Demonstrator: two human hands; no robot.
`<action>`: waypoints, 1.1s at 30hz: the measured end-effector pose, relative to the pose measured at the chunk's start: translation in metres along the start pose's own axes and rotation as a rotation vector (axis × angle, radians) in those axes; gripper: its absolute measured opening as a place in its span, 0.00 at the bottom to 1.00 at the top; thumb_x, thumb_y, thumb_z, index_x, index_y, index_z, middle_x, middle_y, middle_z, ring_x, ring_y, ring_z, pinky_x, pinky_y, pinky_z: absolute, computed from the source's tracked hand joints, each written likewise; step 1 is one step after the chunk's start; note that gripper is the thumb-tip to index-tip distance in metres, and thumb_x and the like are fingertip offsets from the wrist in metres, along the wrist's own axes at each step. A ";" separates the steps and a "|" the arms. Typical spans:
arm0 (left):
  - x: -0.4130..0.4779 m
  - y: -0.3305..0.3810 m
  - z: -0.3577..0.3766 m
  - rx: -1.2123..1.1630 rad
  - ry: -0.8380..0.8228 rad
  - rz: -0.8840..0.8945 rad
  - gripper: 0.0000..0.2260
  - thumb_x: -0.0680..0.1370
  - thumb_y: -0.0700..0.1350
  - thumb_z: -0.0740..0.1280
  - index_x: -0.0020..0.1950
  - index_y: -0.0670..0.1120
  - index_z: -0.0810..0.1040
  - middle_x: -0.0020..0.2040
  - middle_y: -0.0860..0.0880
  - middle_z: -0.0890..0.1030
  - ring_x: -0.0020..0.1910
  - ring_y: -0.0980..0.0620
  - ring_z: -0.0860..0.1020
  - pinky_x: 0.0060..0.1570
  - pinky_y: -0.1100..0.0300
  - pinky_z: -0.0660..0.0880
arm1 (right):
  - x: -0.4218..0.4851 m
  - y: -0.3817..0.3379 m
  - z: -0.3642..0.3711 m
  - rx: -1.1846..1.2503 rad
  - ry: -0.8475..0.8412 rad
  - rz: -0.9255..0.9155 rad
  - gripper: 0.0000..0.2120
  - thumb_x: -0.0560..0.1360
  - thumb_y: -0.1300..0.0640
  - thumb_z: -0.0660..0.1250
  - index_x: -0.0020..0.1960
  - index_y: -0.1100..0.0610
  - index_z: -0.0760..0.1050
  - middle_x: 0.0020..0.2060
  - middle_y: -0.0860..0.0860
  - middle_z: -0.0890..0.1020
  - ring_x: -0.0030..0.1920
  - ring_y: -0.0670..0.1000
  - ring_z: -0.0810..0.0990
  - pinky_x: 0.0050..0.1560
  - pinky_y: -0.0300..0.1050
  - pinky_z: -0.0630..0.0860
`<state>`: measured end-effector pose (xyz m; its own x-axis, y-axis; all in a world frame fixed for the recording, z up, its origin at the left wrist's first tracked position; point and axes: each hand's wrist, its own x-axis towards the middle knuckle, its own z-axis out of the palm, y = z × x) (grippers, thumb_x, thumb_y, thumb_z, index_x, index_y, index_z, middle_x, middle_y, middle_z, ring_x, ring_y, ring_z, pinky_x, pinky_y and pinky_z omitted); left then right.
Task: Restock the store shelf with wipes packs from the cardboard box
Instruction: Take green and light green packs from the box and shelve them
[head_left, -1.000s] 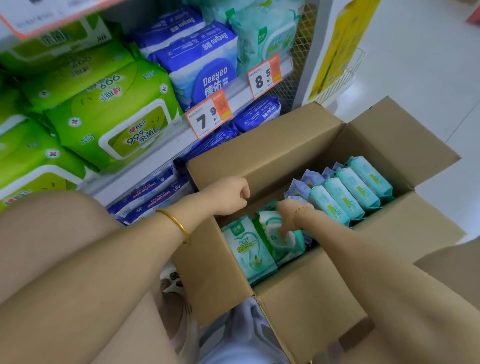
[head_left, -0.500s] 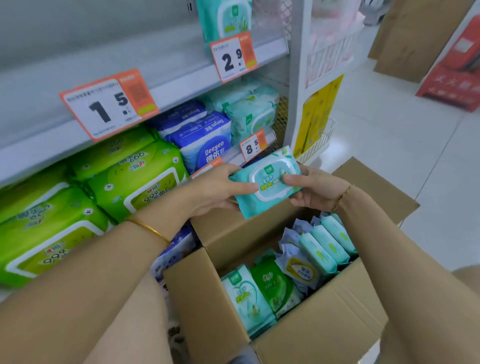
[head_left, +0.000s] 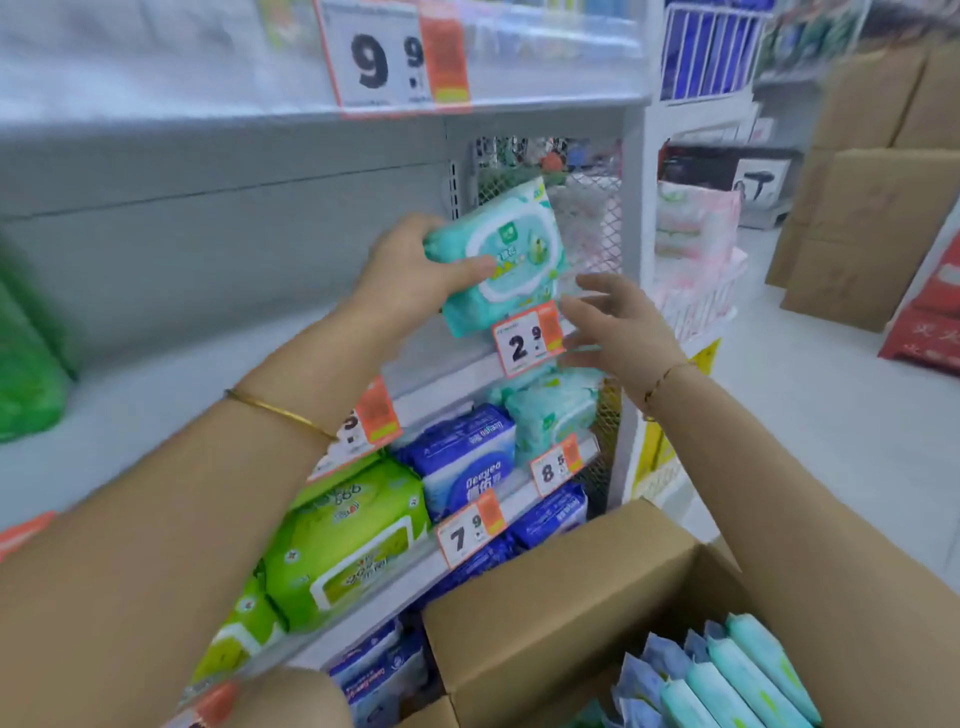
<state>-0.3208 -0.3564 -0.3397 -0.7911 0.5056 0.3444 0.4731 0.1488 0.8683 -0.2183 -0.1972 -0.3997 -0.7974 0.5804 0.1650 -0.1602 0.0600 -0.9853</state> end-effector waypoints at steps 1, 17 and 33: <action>0.015 0.000 -0.006 -0.001 0.073 0.011 0.15 0.67 0.45 0.77 0.48 0.46 0.75 0.46 0.46 0.80 0.48 0.46 0.80 0.53 0.48 0.79 | 0.010 -0.001 0.004 -0.109 0.038 -0.029 0.18 0.76 0.60 0.66 0.65 0.59 0.67 0.44 0.51 0.73 0.37 0.52 0.76 0.40 0.49 0.82; 0.116 -0.067 0.042 0.331 -0.093 -0.098 0.08 0.75 0.37 0.66 0.52 0.43 0.77 0.48 0.42 0.79 0.49 0.46 0.77 0.51 0.55 0.75 | 0.075 0.022 0.038 -1.050 0.093 -0.362 0.25 0.77 0.61 0.59 0.73 0.54 0.61 0.74 0.50 0.61 0.71 0.57 0.60 0.70 0.49 0.59; 0.051 -0.047 0.032 0.288 0.275 0.049 0.26 0.72 0.33 0.65 0.70 0.40 0.65 0.66 0.40 0.71 0.65 0.42 0.71 0.66 0.50 0.68 | 0.021 0.033 0.019 -0.906 0.167 -0.357 0.28 0.75 0.68 0.58 0.73 0.56 0.60 0.73 0.53 0.62 0.71 0.57 0.62 0.70 0.50 0.61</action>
<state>-0.3715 -0.3106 -0.3741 -0.8207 0.2770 0.4997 0.5712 0.3820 0.7265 -0.2518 -0.1982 -0.4282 -0.6854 0.5104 0.5193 0.1864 0.8124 -0.5525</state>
